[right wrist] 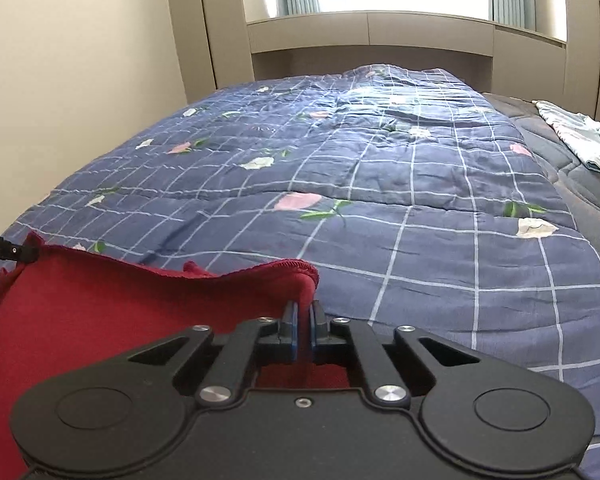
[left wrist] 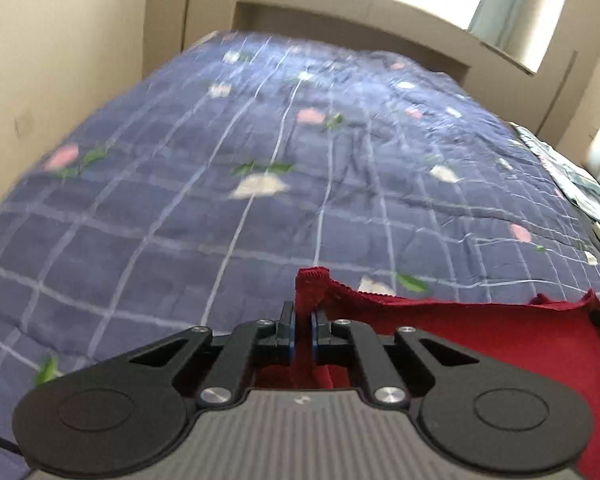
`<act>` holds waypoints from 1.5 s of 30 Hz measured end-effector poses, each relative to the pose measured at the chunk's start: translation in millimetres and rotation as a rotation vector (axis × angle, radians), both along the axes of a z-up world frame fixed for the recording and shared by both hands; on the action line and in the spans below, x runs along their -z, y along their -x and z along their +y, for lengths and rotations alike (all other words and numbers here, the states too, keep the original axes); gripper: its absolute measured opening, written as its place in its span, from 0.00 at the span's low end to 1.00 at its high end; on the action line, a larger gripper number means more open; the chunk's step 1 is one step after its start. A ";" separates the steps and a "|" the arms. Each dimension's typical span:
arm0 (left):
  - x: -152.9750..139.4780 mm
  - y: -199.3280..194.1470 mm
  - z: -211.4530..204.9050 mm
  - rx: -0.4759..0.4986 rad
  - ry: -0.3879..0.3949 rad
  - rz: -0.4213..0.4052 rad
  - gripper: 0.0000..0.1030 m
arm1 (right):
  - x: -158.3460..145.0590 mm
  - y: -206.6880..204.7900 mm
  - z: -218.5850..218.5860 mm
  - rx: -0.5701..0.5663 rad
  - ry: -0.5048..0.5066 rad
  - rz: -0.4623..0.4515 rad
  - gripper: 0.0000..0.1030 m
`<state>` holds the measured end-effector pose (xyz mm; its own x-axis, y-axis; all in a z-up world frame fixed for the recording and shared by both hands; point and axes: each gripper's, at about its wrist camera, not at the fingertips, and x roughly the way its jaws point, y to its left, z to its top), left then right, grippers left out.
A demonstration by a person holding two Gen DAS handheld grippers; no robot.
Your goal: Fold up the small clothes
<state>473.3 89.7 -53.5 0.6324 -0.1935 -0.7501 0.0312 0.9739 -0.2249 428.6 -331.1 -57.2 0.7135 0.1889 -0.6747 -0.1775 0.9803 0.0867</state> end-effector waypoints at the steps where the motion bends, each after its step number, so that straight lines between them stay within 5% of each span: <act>1: 4.5 -0.6 2.4 -0.011 0.017 0.008 0.14 | -0.7 0.8 1.5 0.001 0.020 -0.011 0.24; 2: 6.7 -0.1 4.5 -0.034 0.020 0.010 0.21 | -2.0 2.2 4.2 -0.002 0.045 -0.028 0.34; 4: 6.0 3.3 8.2 -0.071 0.017 -0.004 0.61 | -6.8 6.6 12.2 -0.023 0.108 -0.077 0.53; 6: 0.1 9.7 12.2 -0.099 0.009 -0.039 0.81 | -10.8 12.0 23.2 -0.061 0.162 -0.131 0.68; 10: -15.9 25.4 10.5 -0.104 -0.039 -0.114 0.97 | -7.1 11.0 53.7 -0.147 0.285 -0.177 0.87; 15: -11.6 39.0 -14.6 -0.099 -0.192 -0.188 0.99 | 16.4 -9.5 73.9 -0.076 0.472 -0.192 0.91; 19: 13.5 33.0 -25.8 -0.179 -0.335 -0.167 0.99 | 26.5 -17.5 65.4 -0.009 0.453 -0.185 0.99; 27: 33.9 24.7 1.2 -0.266 -0.168 -0.078 1.00 | 17.9 -13.5 62.3 -0.003 0.429 -0.191 0.99; 35: 2.0 65.4 9.1 -0.255 -0.109 -0.129 0.99 | -31.7 42.8 97.4 -0.093 0.402 -0.238 0.99; 41: -19.6 114.4 -7.2 -0.257 -0.124 -0.132 1.00 | -37.5 85.2 156.3 -0.191 0.335 -0.275 0.99; 45: -27.9 139.9 -14.2 -0.238 -0.124 -0.134 1.00 | -32.4 79.2 180.4 -0.176 0.320 -0.261 0.99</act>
